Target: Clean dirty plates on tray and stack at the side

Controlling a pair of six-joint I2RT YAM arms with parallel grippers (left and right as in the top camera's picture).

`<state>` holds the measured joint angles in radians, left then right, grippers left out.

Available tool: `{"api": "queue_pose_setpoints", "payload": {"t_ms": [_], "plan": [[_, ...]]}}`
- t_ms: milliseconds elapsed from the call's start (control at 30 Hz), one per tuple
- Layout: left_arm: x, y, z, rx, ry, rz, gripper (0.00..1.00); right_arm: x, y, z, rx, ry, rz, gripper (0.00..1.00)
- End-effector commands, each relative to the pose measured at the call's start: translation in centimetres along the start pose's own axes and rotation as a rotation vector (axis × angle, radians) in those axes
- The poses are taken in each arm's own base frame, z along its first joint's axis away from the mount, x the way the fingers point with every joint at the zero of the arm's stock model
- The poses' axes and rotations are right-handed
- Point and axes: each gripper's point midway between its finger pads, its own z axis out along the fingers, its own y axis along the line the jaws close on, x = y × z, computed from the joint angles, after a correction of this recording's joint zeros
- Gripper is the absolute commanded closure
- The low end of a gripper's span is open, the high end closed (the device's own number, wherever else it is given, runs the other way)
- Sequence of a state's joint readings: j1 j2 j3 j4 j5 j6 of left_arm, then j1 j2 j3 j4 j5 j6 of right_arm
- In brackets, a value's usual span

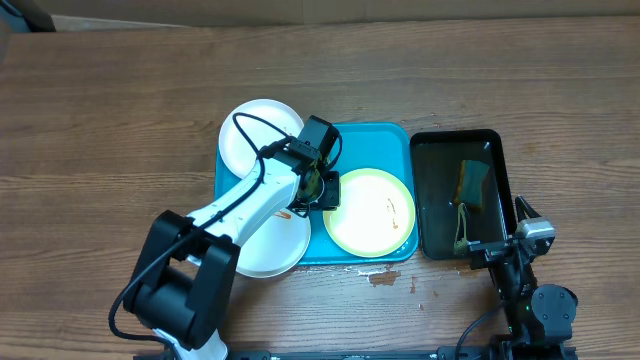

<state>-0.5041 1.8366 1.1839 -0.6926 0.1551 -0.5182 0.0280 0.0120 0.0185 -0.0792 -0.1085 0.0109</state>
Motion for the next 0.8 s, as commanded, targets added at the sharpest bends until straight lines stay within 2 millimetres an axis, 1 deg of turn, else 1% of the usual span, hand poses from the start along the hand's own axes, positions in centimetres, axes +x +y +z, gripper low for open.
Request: {"api": "queue_pose_setpoints", "payload": {"t_ms": [0,33,200,300,433,533,600,767], "plan": [[0.35,0.05,0.84,-0.001,0.023,-0.007,0.75,0.35,0.17,0.06,-0.01,0.004,-0.004,0.0],[0.31,0.14,0.92,-0.006,0.022,-0.007,0.76,0.35,0.17,0.06,-0.01,0.004,-0.004,0.0],[0.53,0.45,1.45,-0.024,0.032,-0.006,0.76,0.35,0.17,0.06,-0.01,0.004,-0.004,0.0],[0.58,0.17,1.55,-0.022,0.028,0.002,0.77,0.35,0.18,0.06,-0.01,0.004,-0.004,0.0],[0.6,-0.2,1.63,-0.029,0.017,0.019,0.84,0.35,0.18,0.06,-0.01,0.004,-0.004,0.0],[0.37,0.18,1.64,-0.062,-0.002,0.026,0.8,0.35,0.17,0.06,-0.01,0.004,-0.004,0.0],[0.34,0.16,1.64,-0.061,-0.003,0.026,0.8,0.35,0.17,0.06,-0.01,0.004,-0.004,0.0],[0.34,0.16,1.67,-0.061,-0.003,0.026,0.89,0.35,0.17,0.06,-0.01,0.004,-0.004,0.0]]}}
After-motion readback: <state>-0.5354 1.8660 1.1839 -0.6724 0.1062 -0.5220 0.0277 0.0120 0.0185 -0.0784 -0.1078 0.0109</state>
